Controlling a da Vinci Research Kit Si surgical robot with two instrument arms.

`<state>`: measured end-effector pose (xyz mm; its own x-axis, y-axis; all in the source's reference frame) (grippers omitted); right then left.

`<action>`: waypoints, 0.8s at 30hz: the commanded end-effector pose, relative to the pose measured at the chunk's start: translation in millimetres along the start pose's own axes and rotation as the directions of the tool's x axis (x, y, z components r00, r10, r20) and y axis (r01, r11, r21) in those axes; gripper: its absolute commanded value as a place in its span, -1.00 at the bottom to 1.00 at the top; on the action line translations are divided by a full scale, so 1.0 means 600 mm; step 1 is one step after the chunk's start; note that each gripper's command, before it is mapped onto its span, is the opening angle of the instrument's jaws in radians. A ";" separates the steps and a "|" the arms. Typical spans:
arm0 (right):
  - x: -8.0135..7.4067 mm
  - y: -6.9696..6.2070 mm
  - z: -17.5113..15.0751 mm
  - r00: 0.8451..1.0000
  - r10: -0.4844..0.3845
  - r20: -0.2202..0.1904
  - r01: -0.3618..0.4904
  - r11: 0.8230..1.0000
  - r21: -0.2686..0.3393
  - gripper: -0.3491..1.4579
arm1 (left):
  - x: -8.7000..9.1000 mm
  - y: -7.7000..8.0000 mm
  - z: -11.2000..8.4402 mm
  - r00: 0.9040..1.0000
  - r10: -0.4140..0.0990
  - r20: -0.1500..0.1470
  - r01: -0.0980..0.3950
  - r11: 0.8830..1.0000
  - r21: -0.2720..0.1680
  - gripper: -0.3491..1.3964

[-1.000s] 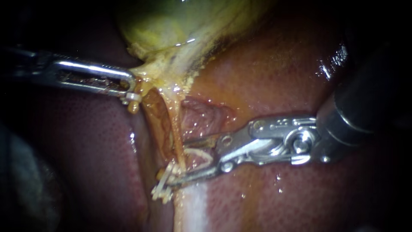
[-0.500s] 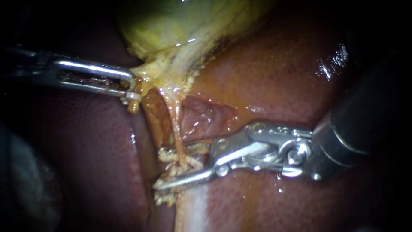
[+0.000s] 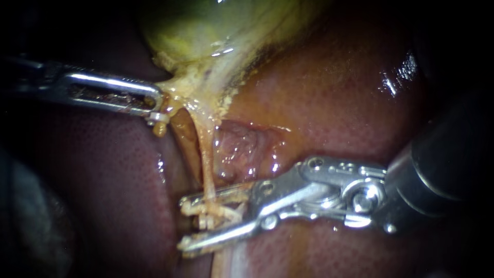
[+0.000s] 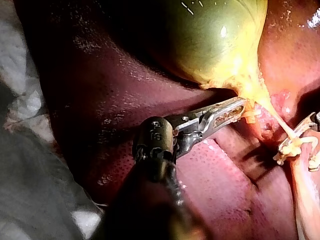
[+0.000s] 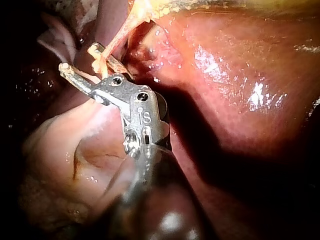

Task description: Clipping first clip right tube

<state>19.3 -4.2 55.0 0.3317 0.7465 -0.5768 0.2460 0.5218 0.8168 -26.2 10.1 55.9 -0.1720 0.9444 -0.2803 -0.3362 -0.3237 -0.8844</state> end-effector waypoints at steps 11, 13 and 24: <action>-0.0004 0.0010 -0.0015 1.000 0.013 -0.009 -0.013 1.000 -0.016 -0.59 | 0.0000 -0.0001 0.0001 1.000 0.000 0.000 0.000 1.000 0.000 -1.00; -0.0005 0.0012 -0.0017 0.999 0.030 -0.013 -0.031 0.999 -0.021 -0.69 | 0.0000 -0.0001 0.0001 1.000 0.000 0.000 0.000 1.000 0.000 -1.00; -0.0013 0.0011 -0.0027 0.990 0.140 -0.017 -0.141 0.990 -0.028 -1.00 | 0.0000 -0.0001 0.0001 1.000 0.001 0.000 -0.001 1.000 0.000 -1.00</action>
<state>17.8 -3.7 55.9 0.3457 0.8200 -0.4562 0.1691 0.4237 0.8899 -26.2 10.1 56.0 -0.1722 0.9442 -0.2807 -0.3362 -0.3242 -0.8843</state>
